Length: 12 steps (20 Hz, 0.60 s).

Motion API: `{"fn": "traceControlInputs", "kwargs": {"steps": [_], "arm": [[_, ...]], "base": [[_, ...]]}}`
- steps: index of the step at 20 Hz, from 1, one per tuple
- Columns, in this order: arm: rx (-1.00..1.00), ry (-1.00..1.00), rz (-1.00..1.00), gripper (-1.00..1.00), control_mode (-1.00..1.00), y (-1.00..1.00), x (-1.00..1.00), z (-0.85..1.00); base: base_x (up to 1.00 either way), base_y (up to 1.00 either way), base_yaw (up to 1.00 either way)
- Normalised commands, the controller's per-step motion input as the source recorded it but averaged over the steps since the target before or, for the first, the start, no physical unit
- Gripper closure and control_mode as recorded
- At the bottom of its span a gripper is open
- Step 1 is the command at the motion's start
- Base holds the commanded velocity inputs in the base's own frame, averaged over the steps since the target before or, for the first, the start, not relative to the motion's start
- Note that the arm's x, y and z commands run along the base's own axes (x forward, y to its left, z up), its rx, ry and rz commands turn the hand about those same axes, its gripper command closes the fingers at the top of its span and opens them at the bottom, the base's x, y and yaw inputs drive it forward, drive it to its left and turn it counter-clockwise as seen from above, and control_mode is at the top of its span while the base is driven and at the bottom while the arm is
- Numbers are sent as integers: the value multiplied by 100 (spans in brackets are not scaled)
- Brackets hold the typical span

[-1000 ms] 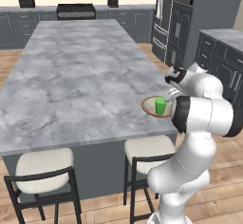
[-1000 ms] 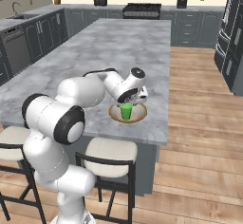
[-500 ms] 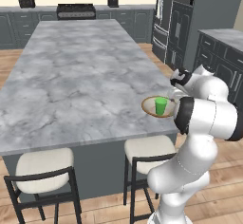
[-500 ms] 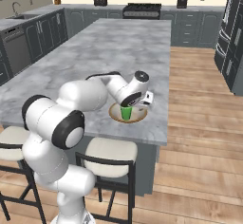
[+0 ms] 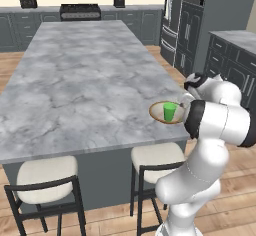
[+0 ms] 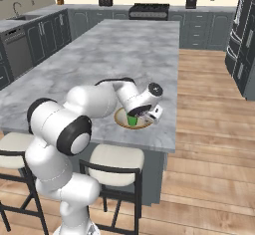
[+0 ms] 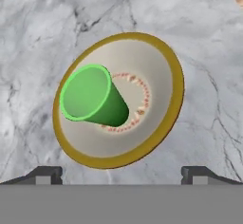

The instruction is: Place the cup inside the bowl on the dining table and move the bowl to any counter.

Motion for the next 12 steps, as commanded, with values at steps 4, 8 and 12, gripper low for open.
{"fn": "traceControlInputs", "kwargs": {"steps": [4, 8, 12], "arm": [[19, 1, -11, -100, -100, -57, 0, 3], [11, 9, -5, -100, -100, -43, 19, -4], [6, 11, 1, -100, -100, -6, 31, -2]], "base": [[0, 0, 0], [0, 0, 0], [0, 0, 0]]}}
